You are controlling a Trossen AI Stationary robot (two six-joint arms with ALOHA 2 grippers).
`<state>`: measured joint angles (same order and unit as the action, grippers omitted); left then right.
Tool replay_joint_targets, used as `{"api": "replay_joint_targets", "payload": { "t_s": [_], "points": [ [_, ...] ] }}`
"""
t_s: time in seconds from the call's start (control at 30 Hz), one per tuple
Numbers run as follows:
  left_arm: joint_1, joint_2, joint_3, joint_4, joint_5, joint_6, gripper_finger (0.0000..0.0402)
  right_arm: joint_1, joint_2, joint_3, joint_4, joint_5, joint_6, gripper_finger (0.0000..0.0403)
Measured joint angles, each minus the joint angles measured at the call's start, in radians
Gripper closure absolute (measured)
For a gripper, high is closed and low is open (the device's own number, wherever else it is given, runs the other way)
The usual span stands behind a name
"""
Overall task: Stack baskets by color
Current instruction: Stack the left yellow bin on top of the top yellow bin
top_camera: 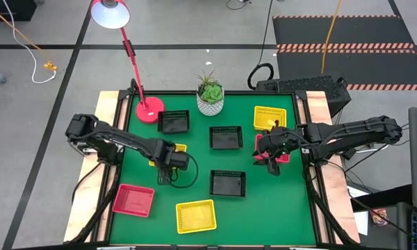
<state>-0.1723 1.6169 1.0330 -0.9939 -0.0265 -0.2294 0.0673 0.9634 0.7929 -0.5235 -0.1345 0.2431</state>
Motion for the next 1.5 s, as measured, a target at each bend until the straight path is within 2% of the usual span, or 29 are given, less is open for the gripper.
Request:
{"api": "replay_joint_targets", "payload": {
  "t_s": [0.1, 0.17, 0.37, 0.4, 0.53, 0.63, 0.77, 0.97, 1.17, 1.33, 1.5],
  "points": [
    [0.007, 0.0, -0.039, 0.02, -0.009, 0.016, 0.019, 0.0, 0.0, 0.0, 0.004, 0.001, 0.003, 0.0227],
    [0.007, 0.0, -0.05, 0.023, -0.023, 0.021, 0.0217, 0.0, 0.0, 0.0, 0.016, 0.002, 0.002, 0.0227],
    [0.022, 0.0, -0.027, 0.023, -0.004, 0.045, 0.0375, 0.0, 0.0, 0.0, 0.053, 0.003, 0.0, 0.0227],
    [0.025, 0.0, -0.017, 0.023, 0.0, 0.045, 0.0386, 0.0, 0.0, 0.0, 0.055, 0.003, -0.002, 0.0227],
    [0.03, 0.0, 0.041, 0.013, 0.004, 0.066, 0.039, 0.0, 0.0, 0.0, 0.066, 0.003, -0.004, 0.0227],
    [0.029, 0.0, 0.129, -0.006, -0.003, 0.08, 0.0394, 0.0, 0.0, 0.0, 0.071, 0.003, -0.014, 0.0227],
    [0.037, 0.0, 0.29, -0.077, -0.088, 0.105, 0.0394, -0.001, 0.0, 0.0, 0.071, 0.016, -0.027, 0.0227],
    [0.093, -0.001, 0.464, -0.049, -0.136, 0.168, 0.0396, -0.003, 0.0, 0.0, 0.074, 0.139, -0.031, 0.0226],
    [0.159, 0.0, 0.485, 0.115, -0.109, 0.257, 0.0396, -0.033, -0.072, 0.0, 0.041, 0.275, -0.014, 0.0227],
    [0.206, 0.08, 0.533, 0.161, -0.105, 0.323, 0.0396, -0.062, -0.189, 0.0, 0.036, 0.372, -0.018, 0.0227],
    [0.242, 0.237, 0.724, 0.142, -0.089, 0.396, 0.0396, -0.088, -0.276, 0.001, 0.03, 0.387, 0.012, 0.0227]
  ]
}}
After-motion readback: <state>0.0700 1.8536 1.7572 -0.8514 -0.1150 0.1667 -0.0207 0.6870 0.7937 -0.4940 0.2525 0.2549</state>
